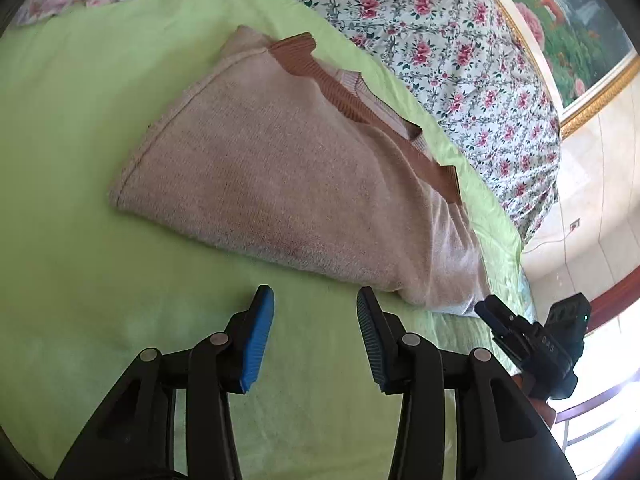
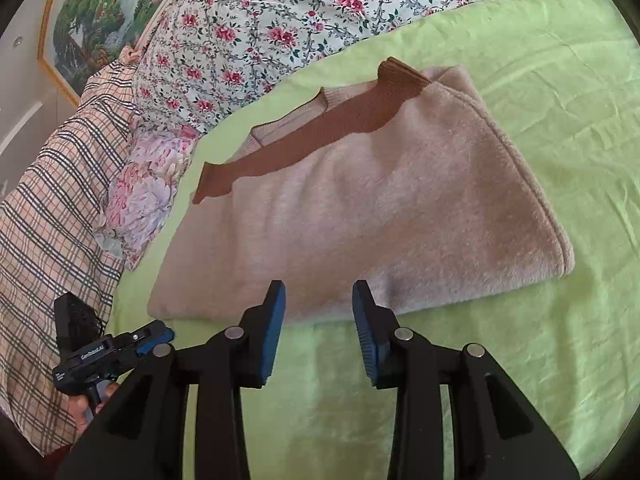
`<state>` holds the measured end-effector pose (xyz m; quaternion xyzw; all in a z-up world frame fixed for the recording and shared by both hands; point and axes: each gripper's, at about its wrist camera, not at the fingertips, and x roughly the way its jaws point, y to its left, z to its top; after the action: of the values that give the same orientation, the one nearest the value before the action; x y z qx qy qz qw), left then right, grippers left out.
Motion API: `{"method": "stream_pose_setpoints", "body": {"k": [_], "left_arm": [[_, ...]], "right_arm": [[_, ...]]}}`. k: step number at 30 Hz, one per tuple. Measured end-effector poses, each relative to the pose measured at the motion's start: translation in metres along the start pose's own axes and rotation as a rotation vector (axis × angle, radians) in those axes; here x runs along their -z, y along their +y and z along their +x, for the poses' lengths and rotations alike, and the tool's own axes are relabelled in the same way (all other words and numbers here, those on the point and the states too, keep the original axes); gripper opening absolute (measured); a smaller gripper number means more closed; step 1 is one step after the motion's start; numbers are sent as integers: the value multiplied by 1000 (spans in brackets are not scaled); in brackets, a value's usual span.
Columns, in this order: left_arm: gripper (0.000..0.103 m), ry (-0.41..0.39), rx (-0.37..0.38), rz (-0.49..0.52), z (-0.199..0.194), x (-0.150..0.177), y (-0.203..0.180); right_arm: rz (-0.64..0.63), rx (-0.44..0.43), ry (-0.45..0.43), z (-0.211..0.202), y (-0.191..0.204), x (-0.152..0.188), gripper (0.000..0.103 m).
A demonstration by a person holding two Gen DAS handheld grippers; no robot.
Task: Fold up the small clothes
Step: 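Press and straighten the folded sweater edge with the left tool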
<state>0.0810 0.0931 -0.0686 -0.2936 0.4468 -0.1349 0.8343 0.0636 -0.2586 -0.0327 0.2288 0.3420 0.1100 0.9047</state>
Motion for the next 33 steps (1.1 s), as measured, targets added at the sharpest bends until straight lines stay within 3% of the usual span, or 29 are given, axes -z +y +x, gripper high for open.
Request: {"method": "stream_pose_setpoints", "body": {"k": [4, 6, 14, 18, 19, 20, 21, 22, 26, 33], "left_arm": [[52, -14, -9, -31, 1, -1, 3], [60, -26, -16, -66, 1, -4, 7], [63, -119, -24, -207, 10, -43, 36], [60, -168, -61, -225, 16, -63, 42], [59, -179, -78, -213, 18, -68, 40], [50, -188, -100, -192, 20, -72, 37], [20, -198, -123, -164, 21, -76, 32], [12, -199, -141, -123, 23, -81, 26], [10, -244, -137, -8, 16, -88, -8], [7, -266, 13, 256, 18, -86, -116]], "right_arm": [[-7, -3, 0, -2, 4, 3, 41], [-8, -5, 0, -3, 3, 3, 41], [-4, -10, -3, -3, 4, 2, 41], [0, -16, -11, -1, 2, -6, 42], [-2, -21, -12, 1, 1, -11, 42], [-7, -23, -14, 2, -1, -15, 42], [-15, -22, -17, 4, -2, -20, 42], [-24, -21, -20, 6, -3, -25, 42], [-27, -51, -8, 12, -12, -52, 42], [22, -194, 117, 32, -34, -101, 42]]}}
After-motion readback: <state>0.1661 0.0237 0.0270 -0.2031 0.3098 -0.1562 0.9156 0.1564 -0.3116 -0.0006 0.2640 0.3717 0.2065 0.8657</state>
